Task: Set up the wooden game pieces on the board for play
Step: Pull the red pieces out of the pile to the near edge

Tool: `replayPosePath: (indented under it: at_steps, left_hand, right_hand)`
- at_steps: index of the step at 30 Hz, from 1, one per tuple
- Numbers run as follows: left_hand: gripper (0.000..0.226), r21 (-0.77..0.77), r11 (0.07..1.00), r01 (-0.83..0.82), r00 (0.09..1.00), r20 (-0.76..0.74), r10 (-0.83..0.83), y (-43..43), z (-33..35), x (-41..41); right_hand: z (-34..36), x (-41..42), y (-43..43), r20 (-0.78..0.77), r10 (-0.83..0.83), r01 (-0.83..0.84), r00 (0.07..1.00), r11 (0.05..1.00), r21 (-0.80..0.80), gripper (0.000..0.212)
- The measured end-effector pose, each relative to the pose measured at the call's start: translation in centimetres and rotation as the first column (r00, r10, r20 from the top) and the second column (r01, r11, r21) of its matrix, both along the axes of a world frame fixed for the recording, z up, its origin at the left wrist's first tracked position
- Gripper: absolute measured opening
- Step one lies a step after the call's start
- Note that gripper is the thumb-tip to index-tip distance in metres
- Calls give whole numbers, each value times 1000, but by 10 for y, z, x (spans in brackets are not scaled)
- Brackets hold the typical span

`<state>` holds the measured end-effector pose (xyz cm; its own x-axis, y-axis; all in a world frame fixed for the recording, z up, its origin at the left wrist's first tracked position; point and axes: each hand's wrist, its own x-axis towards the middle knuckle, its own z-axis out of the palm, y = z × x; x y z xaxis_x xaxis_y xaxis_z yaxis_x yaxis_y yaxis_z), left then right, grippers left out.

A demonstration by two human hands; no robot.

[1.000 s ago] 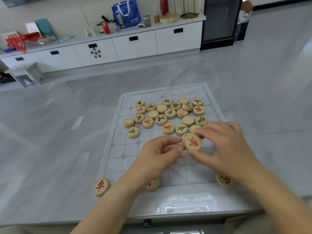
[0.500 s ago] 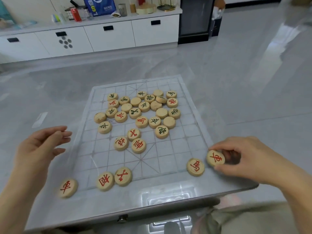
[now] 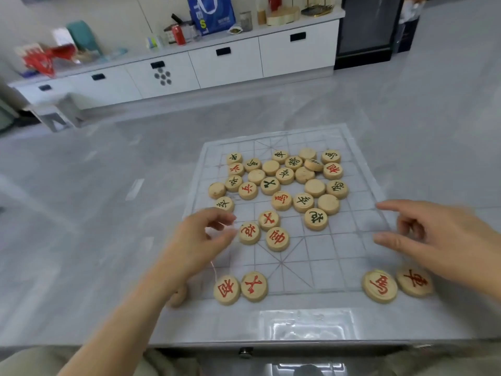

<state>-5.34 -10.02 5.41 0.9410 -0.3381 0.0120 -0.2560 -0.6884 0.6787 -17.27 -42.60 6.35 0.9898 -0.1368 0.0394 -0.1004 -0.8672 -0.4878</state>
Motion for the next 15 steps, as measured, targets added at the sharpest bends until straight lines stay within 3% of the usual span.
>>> replayPosePath:
  at_steps: [3, 6, 10, 15]
  left_hand:
    - [34, 196, 975, 106, 994, -40, -100, -20, -2, -2]
    - [42, 223, 972, 79, 996, -50, -69, -31, -2, -3]
    - [35, 241, 968, 69, 998, -18, -66, -34, -4, -2]
    - [41, 287, 958, 6, 1000, 11, -9, -29, -10, -4]
  right_hand:
    - [2, 13, 13, 44, 48, -46, 998, 998, -52, 78]
    - [4, 19, 24, 49, 83, -79, 995, 994, -69, 75]
    - [4, 25, 32, 76, 148, -141, 986, 986, -90, 88]
    - [5, 20, 32, -18, 150, -151, 989, 983, -104, 79]
